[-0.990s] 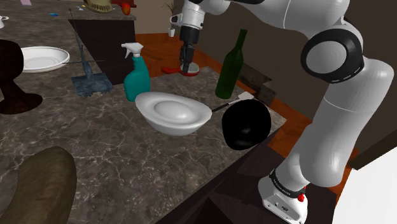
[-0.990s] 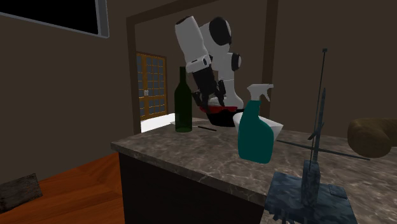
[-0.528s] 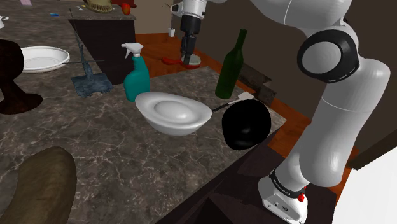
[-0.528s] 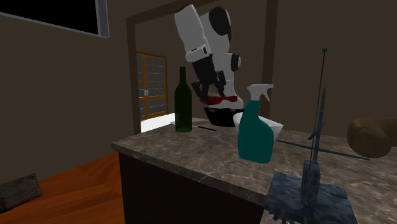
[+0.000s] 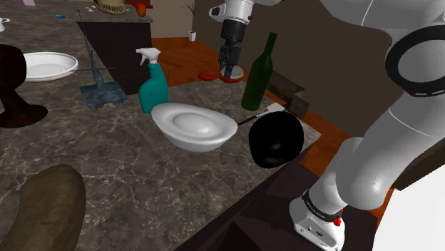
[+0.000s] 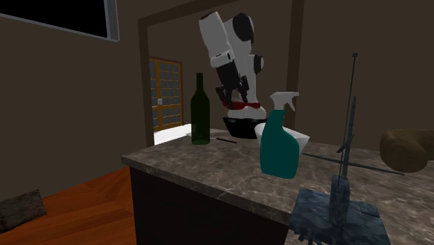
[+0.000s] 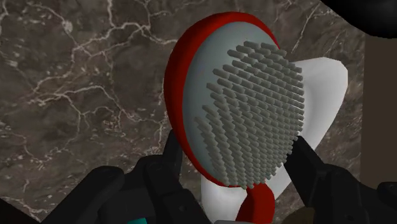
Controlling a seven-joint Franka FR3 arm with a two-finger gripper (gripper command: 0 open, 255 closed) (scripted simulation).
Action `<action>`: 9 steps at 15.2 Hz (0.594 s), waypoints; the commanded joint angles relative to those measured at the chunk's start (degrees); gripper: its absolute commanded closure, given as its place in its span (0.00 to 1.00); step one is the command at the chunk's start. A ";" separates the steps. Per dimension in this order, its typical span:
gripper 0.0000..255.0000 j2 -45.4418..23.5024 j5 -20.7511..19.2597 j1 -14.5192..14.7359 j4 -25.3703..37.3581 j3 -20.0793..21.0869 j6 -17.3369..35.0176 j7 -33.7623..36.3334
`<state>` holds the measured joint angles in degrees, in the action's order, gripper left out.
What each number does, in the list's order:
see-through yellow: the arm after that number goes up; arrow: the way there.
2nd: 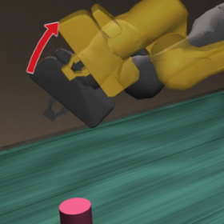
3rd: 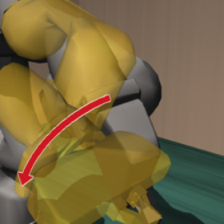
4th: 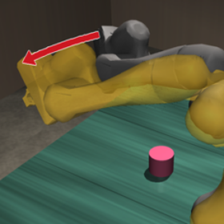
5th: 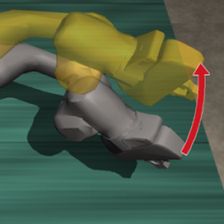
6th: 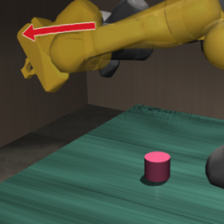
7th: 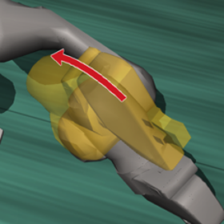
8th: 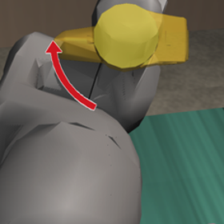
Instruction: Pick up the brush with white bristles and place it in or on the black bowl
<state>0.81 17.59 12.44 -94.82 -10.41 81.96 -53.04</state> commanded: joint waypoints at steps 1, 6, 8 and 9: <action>1.00 5.37 -0.89 0.16 -6.05 0.19 0.86 0.19; 1.00 17.13 -2.64 -0.27 -18.03 0.75 1.42 0.76; 1.00 21.74 -3.23 -0.61 -22.20 0.98 1.09 1.05; 1.00 24.04 -3.50 -0.81 -24.17 1.10 0.81 1.20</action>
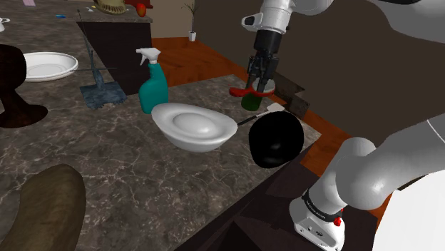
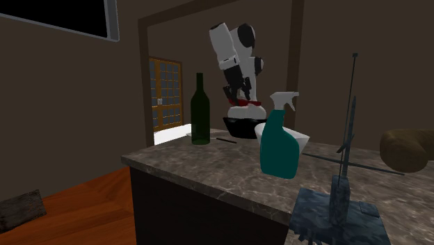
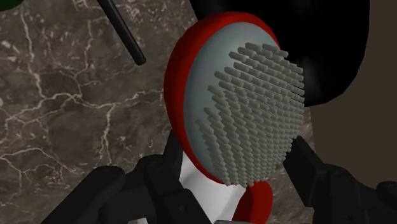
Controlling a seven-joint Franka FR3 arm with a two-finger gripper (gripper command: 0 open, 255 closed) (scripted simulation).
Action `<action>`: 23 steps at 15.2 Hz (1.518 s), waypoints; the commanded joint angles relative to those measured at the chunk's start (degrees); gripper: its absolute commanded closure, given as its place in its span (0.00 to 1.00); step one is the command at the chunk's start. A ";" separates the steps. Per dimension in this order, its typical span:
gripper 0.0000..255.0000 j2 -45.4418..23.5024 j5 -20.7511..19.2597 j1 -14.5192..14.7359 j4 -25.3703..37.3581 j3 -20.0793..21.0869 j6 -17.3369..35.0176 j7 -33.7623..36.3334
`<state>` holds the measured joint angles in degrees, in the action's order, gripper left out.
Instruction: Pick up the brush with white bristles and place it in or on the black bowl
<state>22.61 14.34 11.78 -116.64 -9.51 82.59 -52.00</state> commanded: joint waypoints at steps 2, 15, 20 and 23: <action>1.00 6.84 -0.76 -0.59 -6.06 0.40 -0.63 0.48; 1.00 23.43 -2.53 -2.80 -21.70 0.85 -1.61 0.50; 1.00 24.07 -2.77 -3.07 -25.89 0.80 1.80 -0.44; 1.00 24.31 -2.88 -3.20 -28.11 0.77 3.70 -0.96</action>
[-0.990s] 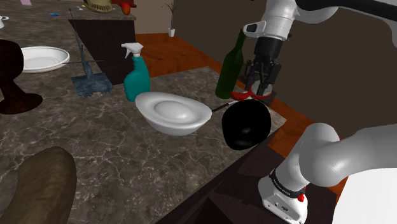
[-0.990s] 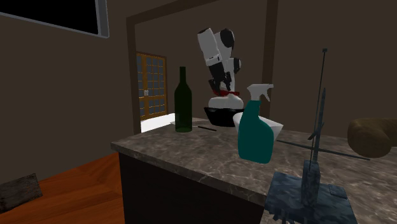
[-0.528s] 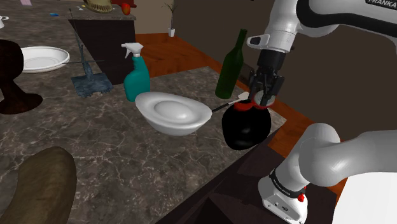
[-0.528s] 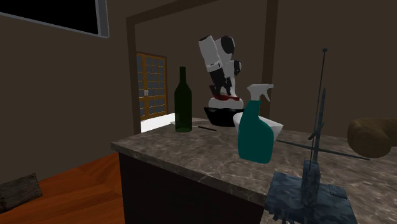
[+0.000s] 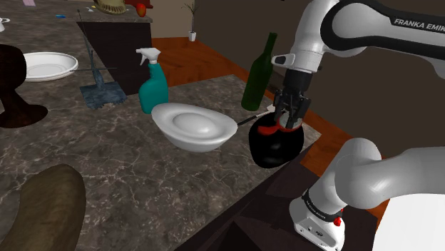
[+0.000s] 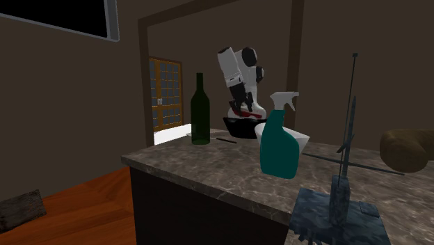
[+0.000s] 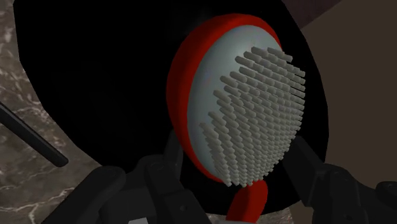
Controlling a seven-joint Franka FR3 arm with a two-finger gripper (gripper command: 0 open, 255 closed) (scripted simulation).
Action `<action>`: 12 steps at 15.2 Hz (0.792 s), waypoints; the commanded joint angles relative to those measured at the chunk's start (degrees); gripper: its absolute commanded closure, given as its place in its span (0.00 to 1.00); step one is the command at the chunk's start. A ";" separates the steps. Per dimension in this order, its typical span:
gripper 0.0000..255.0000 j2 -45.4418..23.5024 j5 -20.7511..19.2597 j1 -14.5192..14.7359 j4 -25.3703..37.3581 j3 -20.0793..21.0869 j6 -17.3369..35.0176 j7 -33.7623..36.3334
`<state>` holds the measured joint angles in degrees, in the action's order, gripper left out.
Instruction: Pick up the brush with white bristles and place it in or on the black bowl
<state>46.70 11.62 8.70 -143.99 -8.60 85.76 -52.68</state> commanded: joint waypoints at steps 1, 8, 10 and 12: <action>1.00 0.21 -0.16 -0.12 -0.75 -0.14 0.53 -0.29; 0.00 0.20 -0.16 -0.12 -0.75 -0.14 0.53 -0.29; 0.00 0.20 -0.16 -0.12 -0.75 -0.14 0.53 -0.29; 0.00 0.20 -0.16 -0.12 -0.75 -0.14 0.53 -0.29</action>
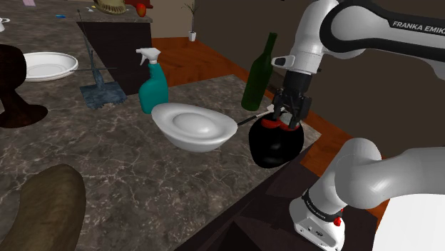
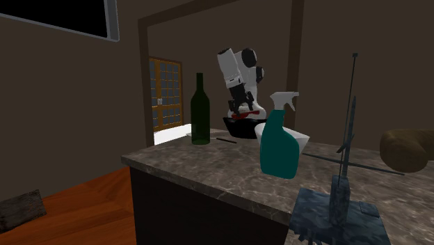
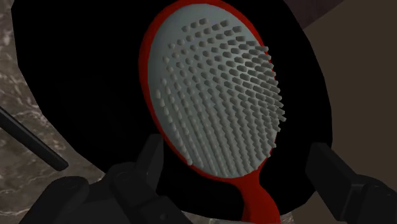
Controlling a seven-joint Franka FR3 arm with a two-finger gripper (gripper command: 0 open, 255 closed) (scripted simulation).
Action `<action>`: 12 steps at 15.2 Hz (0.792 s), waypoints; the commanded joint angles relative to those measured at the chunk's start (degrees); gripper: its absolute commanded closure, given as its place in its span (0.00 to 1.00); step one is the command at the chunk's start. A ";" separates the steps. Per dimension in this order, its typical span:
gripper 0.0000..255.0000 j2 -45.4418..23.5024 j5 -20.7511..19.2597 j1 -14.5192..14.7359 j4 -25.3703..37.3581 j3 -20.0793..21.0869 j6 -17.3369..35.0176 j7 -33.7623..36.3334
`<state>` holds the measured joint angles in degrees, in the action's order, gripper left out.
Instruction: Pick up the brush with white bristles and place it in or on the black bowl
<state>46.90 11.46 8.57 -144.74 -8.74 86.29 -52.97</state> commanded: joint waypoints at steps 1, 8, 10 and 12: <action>0.00 0.00 0.00 0.00 0.00 0.00 0.00 0.00; 0.00 -3.07 -0.85 0.11 8.81 -1.52 -5.90 -0.13; 0.00 -3.08 -0.85 0.11 8.81 -1.52 -5.90 -0.13; 0.00 -3.08 -0.85 0.11 8.81 -1.52 -5.90 -0.13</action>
<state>43.83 10.61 8.68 -135.94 -10.26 80.40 -53.10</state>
